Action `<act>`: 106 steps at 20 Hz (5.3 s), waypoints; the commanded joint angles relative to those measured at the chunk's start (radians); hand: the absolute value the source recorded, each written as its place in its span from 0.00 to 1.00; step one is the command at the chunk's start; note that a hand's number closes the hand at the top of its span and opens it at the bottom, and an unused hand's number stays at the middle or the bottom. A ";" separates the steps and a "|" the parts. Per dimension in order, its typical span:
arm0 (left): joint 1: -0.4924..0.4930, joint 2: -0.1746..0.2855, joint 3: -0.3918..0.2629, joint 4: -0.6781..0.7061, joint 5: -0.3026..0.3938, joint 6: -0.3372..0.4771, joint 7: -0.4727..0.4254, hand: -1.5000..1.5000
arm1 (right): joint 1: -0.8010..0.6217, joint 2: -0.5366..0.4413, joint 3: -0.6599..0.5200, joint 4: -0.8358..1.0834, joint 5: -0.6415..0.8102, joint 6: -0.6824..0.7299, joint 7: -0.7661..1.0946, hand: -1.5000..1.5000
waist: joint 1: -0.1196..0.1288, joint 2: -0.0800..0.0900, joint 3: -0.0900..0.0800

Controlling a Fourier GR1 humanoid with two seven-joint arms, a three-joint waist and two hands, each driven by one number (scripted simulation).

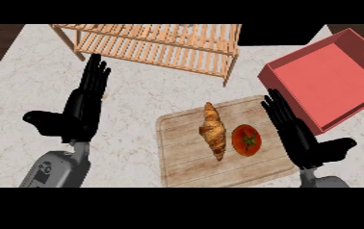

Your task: Pick the croissant from the cutting board and place it in the cardboard box

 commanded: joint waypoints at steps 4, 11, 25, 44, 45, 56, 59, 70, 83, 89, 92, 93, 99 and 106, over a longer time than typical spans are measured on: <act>-0.022 0.111 -0.090 0.007 -0.082 -0.124 0.051 0.50 | 0.048 0.120 0.091 -0.087 0.262 -0.430 0.114 0.00 | 0.002 0.003 0.009; -0.001 0.130 -0.145 0.045 -0.106 -0.176 0.044 0.50 | 0.072 -0.125 0.131 0.012 0.696 -0.653 0.138 0.00 | -0.023 0.008 -0.008; -0.001 0.156 -0.153 0.046 -0.112 -0.220 0.053 0.50 | 0.118 -0.155 0.376 -0.312 1.302 -0.519 0.755 0.00 | -0.016 -0.006 -0.005; -0.056 0.102 -0.141 0.015 -0.131 -0.255 0.130 0.50 | -0.217 0.296 0.524 -0.444 1.473 0.086 1.529 0.00 | 0.030 0.011 0.013; -0.009 0.108 -0.138 0.042 -0.138 -0.268 0.059 0.50 | -0.200 0.296 0.512 -0.477 1.458 0.118 1.541 0.00 | 0.028 0.011 0.012; -0.025 0.073 -0.094 0.028 -0.176 -0.309 0.089 0.50 | -0.254 0.298 0.481 -0.271 1.454 -0.010 1.453 0.00 | 0.029 0.011 0.013; -0.016 0.068 -0.070 0.058 -0.178 -0.341 0.074 0.50 | -0.243 0.298 0.496 -0.295 1.450 0.017 1.470 0.00 | 0.026 0.011 0.013; 0.004 0.025 -0.039 0.046 -0.231 -0.362 0.071 0.50 | -0.280 0.298 0.489 -0.241 1.372 0.038 1.483 0.00 | 0.028 0.011 0.013; -0.017 -0.028 0.006 0.048 -0.265 -0.402 0.124 0.50 | -0.231 0.298 0.440 -0.012 1.401 -0.088 1.325 0.00 | 0.026 0.012 0.013; -0.044 -0.044 0.048 0.101 -0.291 -0.406 0.092 0.50 | -0.218 0.299 0.459 -0.031 1.425 -0.058 1.385 0.00 | 0.022 0.012 0.013; 0.037 -0.042 0.026 -0.011 -0.295 -0.427 0.113 0.50 | -0.339 0.299 0.305 0.050 1.344 -0.001 1.282 1.00 | 0.031 0.012 0.013; 0.041 -0.066 0.016 0.046 -0.322 -0.417 0.061 0.50 | -0.263 0.299 0.467 0.028 1.360 -0.092 1.378 1.00 | 0.029 0.012 0.013; 0.006 -0.052 0.067 0.003 -0.318 -0.453 0.132 0.50 | -0.269 0.299 0.425 0.078 1.446 -0.096 1.268 1.00 | 0.028 0.012 0.013; 0.035 -0.059 0.065 0.011 -0.318 -0.442 0.121 0.50 | -0.142 -0.087 0.490 -0.188 1.335 0.022 0.728 1.00 | 0.004 0.002 0.017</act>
